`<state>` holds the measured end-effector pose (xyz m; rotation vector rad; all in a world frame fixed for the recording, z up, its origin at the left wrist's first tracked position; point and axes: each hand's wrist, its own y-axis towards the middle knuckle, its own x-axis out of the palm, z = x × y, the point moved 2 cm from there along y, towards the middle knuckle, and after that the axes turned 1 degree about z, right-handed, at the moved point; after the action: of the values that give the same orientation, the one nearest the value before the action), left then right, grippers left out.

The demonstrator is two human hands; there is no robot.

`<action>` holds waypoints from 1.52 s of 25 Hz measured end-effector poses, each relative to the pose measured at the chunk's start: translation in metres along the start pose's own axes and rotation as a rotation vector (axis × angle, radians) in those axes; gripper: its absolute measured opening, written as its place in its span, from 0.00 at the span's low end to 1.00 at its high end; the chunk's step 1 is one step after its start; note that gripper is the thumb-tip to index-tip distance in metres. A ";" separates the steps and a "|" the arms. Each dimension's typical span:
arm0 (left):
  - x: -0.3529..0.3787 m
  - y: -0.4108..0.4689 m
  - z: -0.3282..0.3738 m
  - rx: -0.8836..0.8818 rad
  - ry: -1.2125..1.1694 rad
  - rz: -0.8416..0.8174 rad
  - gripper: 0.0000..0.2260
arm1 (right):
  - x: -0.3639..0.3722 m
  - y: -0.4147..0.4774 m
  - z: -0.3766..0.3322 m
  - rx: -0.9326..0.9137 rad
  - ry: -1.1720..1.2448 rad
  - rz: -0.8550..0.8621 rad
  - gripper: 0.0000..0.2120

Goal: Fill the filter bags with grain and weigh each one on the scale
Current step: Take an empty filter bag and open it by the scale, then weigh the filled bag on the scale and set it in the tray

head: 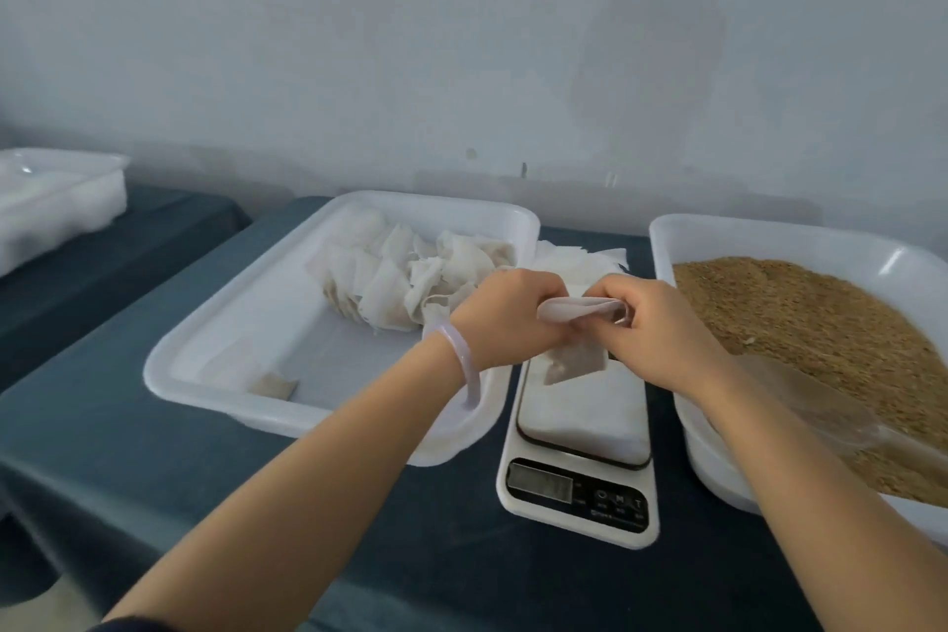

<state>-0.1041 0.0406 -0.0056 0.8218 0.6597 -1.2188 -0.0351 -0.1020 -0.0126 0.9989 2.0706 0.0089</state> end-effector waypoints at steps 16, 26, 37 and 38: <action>-0.098 -0.087 -0.130 -0.820 0.026 -0.060 0.07 | 0.188 0.069 -0.124 0.003 -0.182 -0.593 0.11; -0.109 -0.105 -0.178 -0.942 0.518 -0.172 0.02 | 0.237 0.064 -0.125 -0.061 -0.189 -0.913 0.17; -0.102 -0.099 -0.177 -0.882 0.731 -0.092 0.08 | 0.231 0.057 -0.123 0.048 -0.187 -0.965 0.20; -0.103 -0.097 -0.174 -0.873 0.734 -0.090 0.08 | 0.231 0.056 -0.123 0.040 -0.176 -0.950 0.18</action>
<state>-0.2232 0.2279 -0.0373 0.4622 1.6869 -0.5510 -0.1627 0.1269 -0.0664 -0.0408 2.1851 -0.5823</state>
